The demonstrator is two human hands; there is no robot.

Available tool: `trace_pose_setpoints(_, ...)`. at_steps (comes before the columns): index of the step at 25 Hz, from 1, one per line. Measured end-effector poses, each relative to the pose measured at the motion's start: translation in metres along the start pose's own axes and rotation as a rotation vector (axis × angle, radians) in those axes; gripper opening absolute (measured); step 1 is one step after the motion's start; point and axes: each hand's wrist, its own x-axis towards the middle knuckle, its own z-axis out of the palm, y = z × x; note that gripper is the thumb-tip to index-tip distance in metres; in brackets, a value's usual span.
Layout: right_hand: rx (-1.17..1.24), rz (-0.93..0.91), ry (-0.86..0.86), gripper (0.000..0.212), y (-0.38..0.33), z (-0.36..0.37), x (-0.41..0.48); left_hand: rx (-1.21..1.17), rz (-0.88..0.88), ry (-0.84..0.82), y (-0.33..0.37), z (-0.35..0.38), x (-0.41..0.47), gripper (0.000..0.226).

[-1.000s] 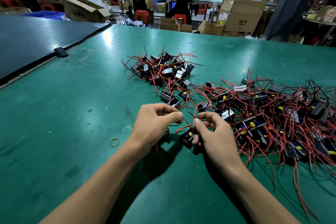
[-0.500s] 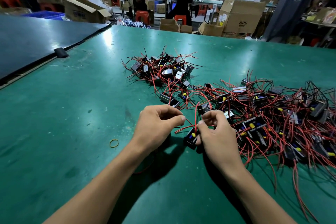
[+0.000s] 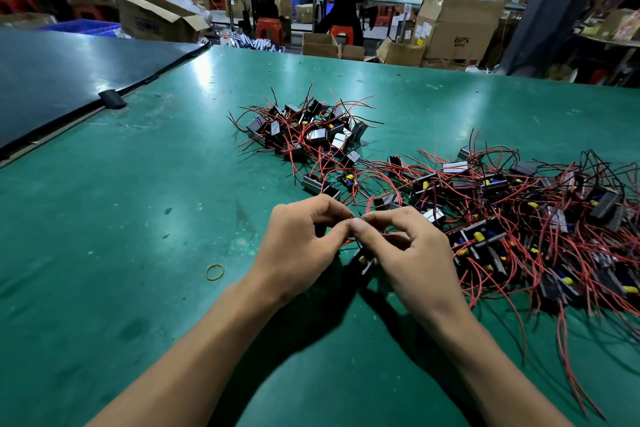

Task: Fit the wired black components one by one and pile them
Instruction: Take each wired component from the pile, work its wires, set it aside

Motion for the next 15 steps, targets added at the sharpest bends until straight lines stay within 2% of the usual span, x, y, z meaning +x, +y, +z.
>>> trace_pose_setpoints(5,0.047,-0.039,0.033,0.014,0.0011,0.0015,0.0018,0.105,0.141,0.012,-0.0046,-0.0002,-0.0004,0.005)
trace_pose_setpoints(11,-0.132,-0.169,0.022,0.007,0.0042,-0.002,0.0036,0.284,0.286,0.052,-0.0063,-0.0005,0.0008,0.004)
trace_pose_setpoints(13,-0.196,-0.199,0.011,0.011,0.0053,-0.0042,0.0051,0.18,0.214,0.047,-0.0049,0.0003,0.0006,0.004)
trace_pose_setpoints(15,-0.205,-0.177,-0.019,0.014,0.0062,-0.0056,0.0062,0.018,0.058,0.04,-0.0043,0.0004,0.0015,0.005)
